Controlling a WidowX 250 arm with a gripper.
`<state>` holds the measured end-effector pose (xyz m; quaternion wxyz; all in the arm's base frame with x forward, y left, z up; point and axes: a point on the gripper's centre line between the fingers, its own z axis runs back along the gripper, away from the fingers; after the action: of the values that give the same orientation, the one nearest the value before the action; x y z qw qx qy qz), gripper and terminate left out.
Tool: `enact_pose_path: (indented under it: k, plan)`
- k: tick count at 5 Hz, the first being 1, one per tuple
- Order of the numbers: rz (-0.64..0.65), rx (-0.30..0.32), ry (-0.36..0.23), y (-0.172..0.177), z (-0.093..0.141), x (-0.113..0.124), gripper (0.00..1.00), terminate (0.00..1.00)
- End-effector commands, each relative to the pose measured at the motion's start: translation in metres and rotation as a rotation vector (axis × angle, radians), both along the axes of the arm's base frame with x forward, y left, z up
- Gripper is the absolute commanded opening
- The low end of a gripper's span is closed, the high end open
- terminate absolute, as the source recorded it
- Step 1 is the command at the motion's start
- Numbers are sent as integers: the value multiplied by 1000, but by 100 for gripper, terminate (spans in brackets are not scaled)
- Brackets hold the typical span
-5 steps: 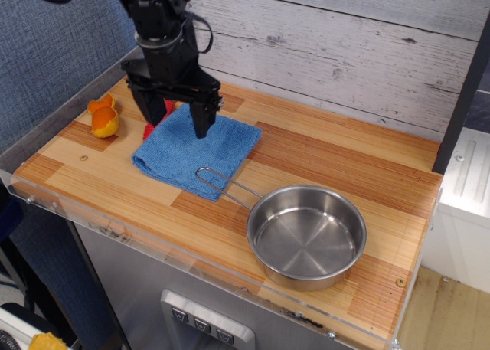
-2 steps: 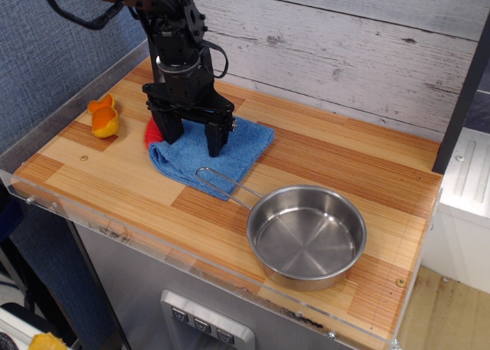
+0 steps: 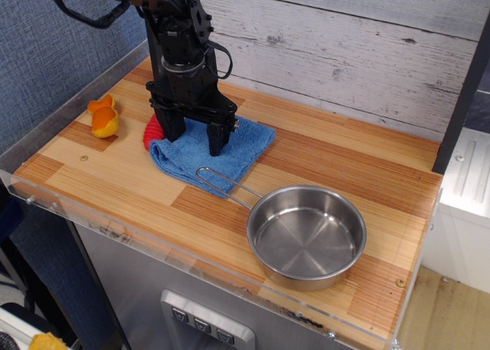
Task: Move blue cloth from left to right
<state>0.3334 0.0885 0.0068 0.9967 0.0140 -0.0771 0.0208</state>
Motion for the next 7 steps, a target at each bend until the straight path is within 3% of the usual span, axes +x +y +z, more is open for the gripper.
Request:
enact_pose_path:
  k: [1,2,4,7]
  plan:
    - [-13,-46,0,-18,-13,14,100,0]
    - [-17,-59,-22,-30,-13,32,100,0]
    - [-154,-54,7,-75,-24,59,100,0]
    - [-421,-79,54,-153,-29,42,100,0]
